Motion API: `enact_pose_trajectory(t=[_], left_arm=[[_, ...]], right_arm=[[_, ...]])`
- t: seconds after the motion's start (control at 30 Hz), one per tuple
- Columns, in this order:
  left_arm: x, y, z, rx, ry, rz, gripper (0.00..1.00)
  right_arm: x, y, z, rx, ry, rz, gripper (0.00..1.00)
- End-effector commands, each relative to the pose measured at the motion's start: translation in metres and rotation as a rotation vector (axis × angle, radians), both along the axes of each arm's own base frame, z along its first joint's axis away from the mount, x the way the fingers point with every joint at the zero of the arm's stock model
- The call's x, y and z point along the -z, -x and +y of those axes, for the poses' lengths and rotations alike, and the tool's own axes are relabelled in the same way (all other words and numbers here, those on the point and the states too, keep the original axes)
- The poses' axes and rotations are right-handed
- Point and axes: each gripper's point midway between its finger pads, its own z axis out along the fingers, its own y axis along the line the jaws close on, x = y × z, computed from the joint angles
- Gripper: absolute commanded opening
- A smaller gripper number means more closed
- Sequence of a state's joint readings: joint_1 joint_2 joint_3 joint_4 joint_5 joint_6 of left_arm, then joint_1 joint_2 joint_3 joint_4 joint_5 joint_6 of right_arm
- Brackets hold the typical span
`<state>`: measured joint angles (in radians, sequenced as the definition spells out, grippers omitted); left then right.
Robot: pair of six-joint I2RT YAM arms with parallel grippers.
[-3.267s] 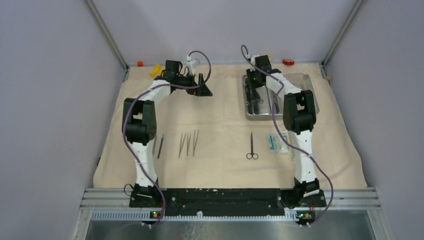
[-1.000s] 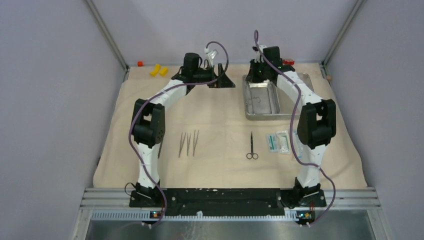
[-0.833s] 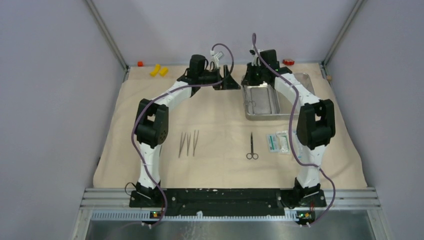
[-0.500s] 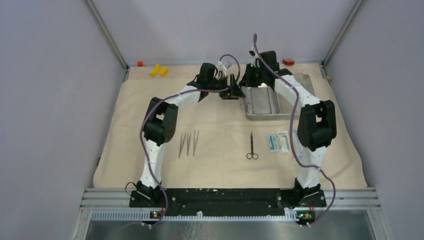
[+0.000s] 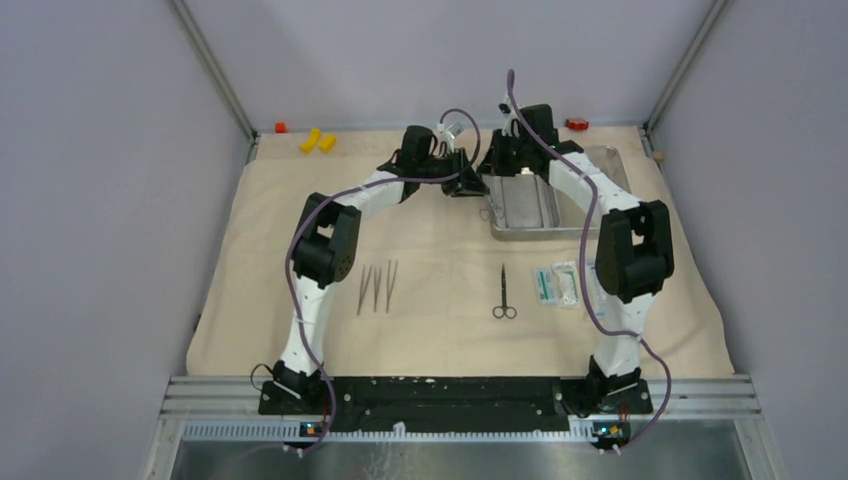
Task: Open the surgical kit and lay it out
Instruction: Place the medical item in the surgical kit.
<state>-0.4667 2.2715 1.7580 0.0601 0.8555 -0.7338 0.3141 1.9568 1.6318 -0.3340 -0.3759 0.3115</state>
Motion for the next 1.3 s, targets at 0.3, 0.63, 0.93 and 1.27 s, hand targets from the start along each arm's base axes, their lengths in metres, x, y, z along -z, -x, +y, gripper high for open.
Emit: enact_pose_trajectory(t=[0.3, 0.63, 0.93, 1.27], left_arm=[[-0.019, -0.005, -0.011, 0.031, 0.072, -0.025, 0.16], [-0.028, 0.019, 0.001, 0.067, 0.123, -0.016, 0.00], [-0.014, 0.096, 0.023, 0.205, 0.197, 0.031, 0.00], [0.028, 0.169, 0.044, 0.309, 0.157, 0.054, 0.00]], right_arm=[[-0.032, 0.002, 0.008, -0.019, -0.032, -0.085, 0.00], [-0.046, 0.007, 0.005, -0.077, 0.004, -0.169, 0.12], [-0.079, 0.022, -0.033, -0.113, -0.015, -0.283, 0.44], [-0.055, 0.041, -0.054, -0.204, 0.021, -0.269, 0.42]])
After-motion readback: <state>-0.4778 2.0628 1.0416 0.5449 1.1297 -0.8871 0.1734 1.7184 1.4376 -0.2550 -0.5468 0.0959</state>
